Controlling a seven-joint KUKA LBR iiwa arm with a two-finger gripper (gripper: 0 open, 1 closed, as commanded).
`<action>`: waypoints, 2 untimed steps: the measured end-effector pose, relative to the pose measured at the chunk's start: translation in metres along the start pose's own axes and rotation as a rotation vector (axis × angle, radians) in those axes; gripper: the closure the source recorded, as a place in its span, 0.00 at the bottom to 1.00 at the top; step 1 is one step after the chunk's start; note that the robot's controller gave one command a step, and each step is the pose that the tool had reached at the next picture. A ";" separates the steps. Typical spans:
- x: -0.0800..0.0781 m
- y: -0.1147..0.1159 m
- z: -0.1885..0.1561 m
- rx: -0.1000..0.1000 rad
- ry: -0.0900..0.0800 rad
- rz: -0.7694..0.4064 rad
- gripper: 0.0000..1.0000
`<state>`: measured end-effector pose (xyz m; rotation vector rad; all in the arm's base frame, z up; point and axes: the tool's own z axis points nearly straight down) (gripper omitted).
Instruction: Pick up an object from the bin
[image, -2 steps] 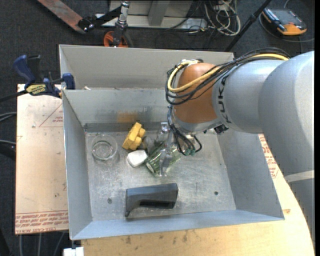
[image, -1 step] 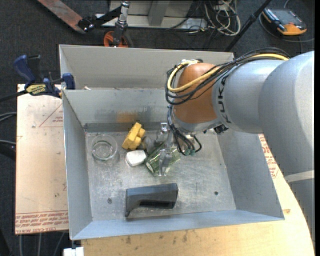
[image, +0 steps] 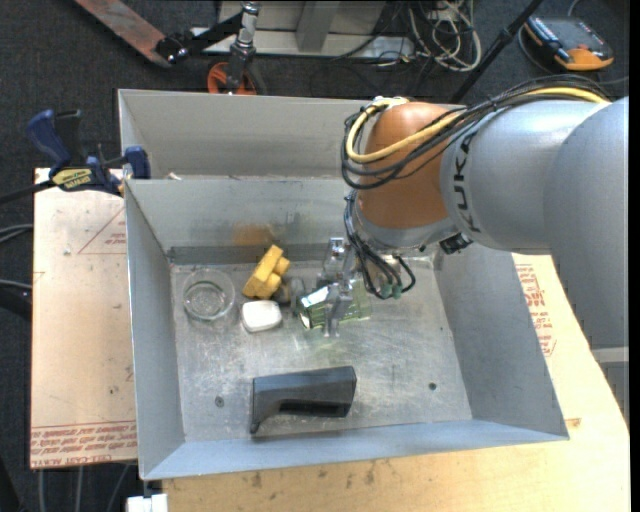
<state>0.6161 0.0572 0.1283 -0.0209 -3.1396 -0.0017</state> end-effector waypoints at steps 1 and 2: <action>-0.002 0.000 -0.015 0.000 0.000 0.001 1.00; -0.003 0.008 -0.047 0.000 -0.010 -0.069 1.00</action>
Offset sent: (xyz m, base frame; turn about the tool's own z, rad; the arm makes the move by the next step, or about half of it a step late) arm -0.0029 0.0237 0.0015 -0.2608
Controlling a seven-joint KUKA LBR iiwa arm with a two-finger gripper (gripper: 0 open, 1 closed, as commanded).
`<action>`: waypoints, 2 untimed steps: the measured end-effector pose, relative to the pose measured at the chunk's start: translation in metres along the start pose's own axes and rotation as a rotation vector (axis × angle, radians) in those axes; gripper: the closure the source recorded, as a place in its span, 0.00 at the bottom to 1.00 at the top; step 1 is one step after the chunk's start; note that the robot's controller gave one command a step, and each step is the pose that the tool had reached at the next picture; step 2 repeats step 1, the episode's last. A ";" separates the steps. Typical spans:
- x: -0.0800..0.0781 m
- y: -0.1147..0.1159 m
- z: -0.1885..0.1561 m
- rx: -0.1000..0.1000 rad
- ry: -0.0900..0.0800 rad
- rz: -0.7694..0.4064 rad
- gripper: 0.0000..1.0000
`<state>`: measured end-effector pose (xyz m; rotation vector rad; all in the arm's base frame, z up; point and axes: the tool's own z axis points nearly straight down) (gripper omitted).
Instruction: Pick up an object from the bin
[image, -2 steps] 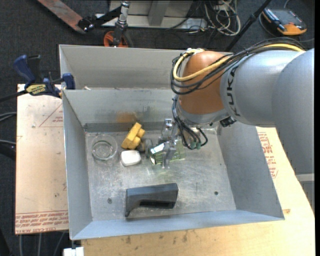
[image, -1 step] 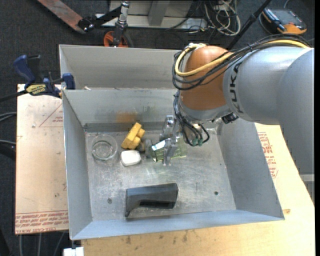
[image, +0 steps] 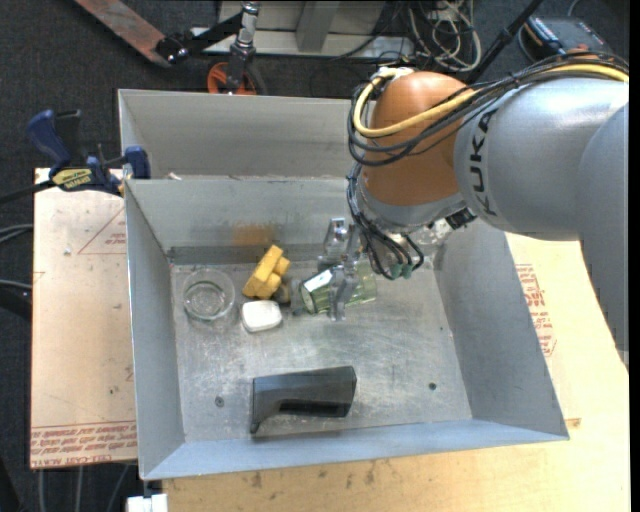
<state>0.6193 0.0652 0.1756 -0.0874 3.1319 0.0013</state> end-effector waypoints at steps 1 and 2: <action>-0.003 -0.002 -0.108 0.000 0.005 0.016 1.00; -0.003 -0.002 -0.108 0.000 0.005 0.016 1.00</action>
Offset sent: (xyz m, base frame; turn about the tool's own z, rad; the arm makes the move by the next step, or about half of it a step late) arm 0.0000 0.0000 0.0000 0.0000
